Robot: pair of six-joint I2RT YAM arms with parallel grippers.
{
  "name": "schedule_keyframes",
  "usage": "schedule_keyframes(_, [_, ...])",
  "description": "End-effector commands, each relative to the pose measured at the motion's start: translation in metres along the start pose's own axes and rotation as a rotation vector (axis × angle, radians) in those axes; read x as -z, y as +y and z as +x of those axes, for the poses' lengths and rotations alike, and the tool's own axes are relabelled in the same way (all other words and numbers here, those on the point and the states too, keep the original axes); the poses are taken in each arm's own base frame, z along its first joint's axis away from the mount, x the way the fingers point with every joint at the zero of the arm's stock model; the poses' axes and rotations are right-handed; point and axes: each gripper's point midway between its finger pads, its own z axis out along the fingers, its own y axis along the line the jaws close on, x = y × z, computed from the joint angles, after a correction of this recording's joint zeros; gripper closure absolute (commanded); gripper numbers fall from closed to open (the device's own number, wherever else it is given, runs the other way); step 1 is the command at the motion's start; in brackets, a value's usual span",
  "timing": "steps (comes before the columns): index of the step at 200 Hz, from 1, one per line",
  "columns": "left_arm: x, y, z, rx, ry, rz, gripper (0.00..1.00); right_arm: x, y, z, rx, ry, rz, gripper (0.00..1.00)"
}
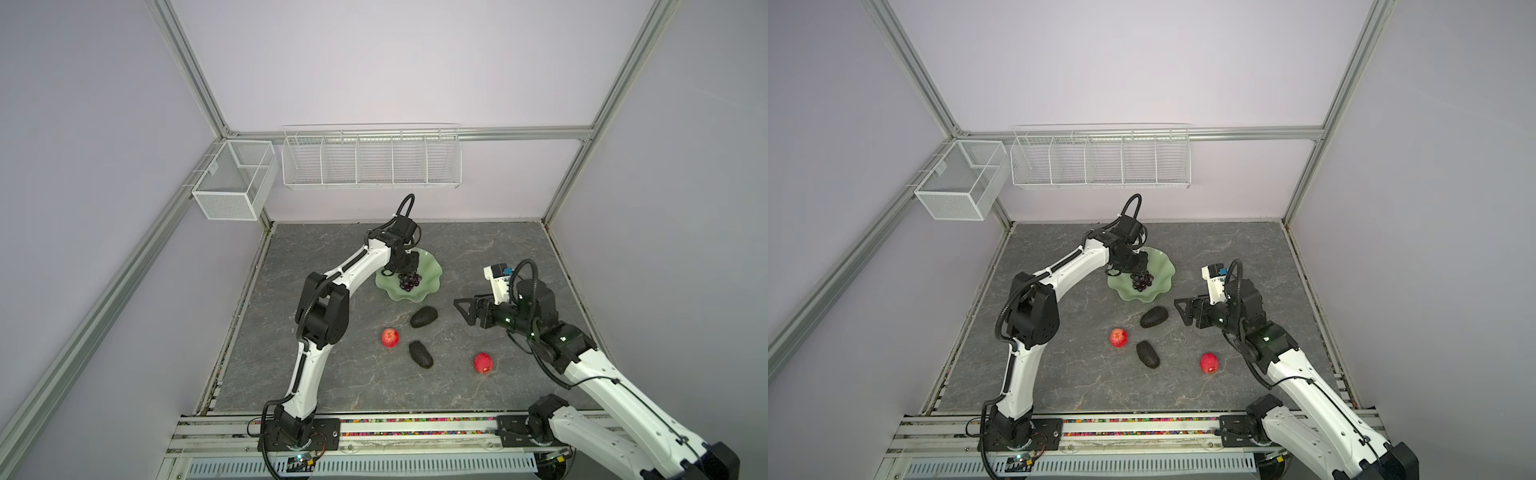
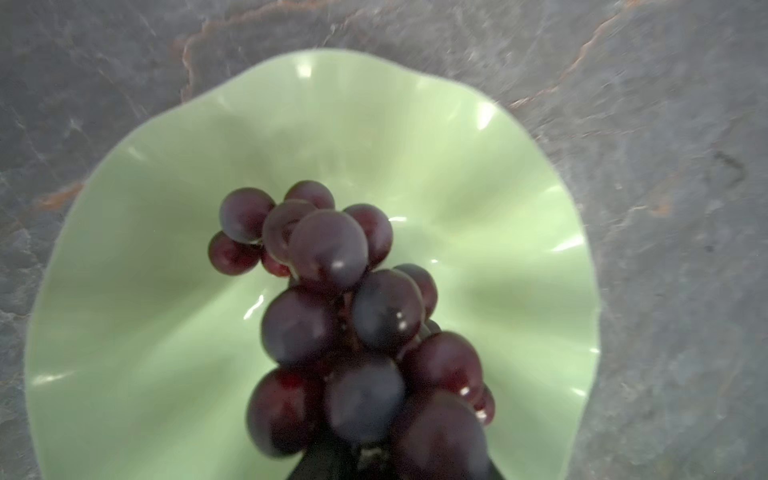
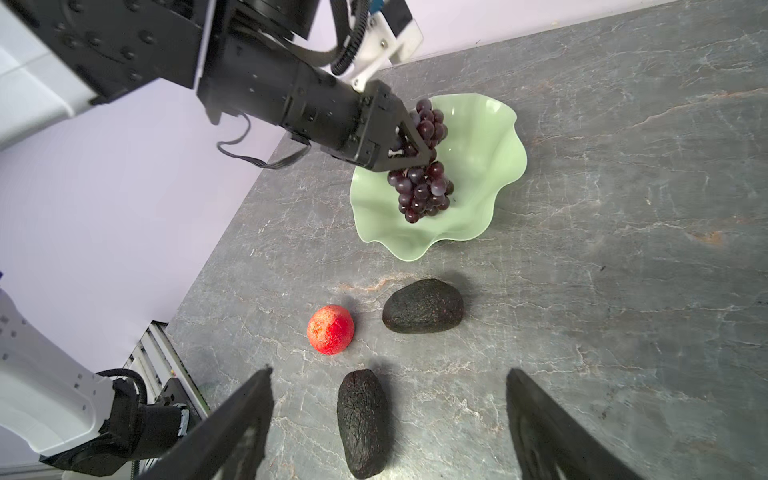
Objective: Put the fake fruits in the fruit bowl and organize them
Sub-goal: 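Lift the grapes with the left gripper and release them into the green bowl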
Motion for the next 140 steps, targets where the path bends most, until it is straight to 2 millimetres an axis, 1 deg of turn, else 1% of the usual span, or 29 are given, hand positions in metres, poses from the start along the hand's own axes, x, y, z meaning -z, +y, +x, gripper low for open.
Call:
schedule_keyframes(1, [0.011,0.004,-0.015,-0.038,-0.038,-0.047,0.71,0.004,0.011,-0.013,0.032,-0.037,-0.037,0.12])
schedule_keyframes(16, [0.007,0.008,-0.016,-0.043,-0.042,-0.065,0.65,0.006,0.01,-0.012,0.036,-0.038,-0.03,0.12])
schedule_keyframes(37, [0.006,0.009,-0.017,-0.047,-0.046,-0.075,0.48,0.007,0.008,-0.01,0.035,-0.035,-0.025,0.11])
schedule_keyframes(50, [0.009,0.009,-0.018,-0.053,-0.052,-0.073,0.41,0.006,0.007,-0.008,0.032,-0.027,-0.021,0.11])
schedule_keyframes(62, [0.016,0.008,-0.02,-0.059,-0.069,-0.07,0.36,0.005,0.006,-0.006,0.027,-0.024,-0.019,0.11])
schedule_keyframes(90, [0.035,0.007,-0.024,-0.062,-0.117,-0.071,0.33,0.003,0.004,-0.002,0.011,-0.02,-0.02,0.12])
schedule_keyframes(108, [0.051,-0.001,-0.02,-0.093,-0.145,-0.046,0.32,0.004,0.003,0.001,0.001,-0.019,-0.022,0.11])
schedule_keyframes(118, [0.062,-0.008,-0.013,-0.127,-0.165,-0.025,0.32,0.005,0.003,0.004,-0.003,-0.015,-0.023,0.11])
schedule_keyframes(125, [0.071,-0.018,-0.006,-0.164,-0.182,0.004,0.32,0.007,0.002,0.007,-0.006,-0.011,-0.023,0.12])
schedule_keyframes(140, [0.082,-0.037,0.019,-0.253,-0.198,0.069,0.32,0.009,-0.001,0.017,-0.01,0.007,-0.015,0.11])
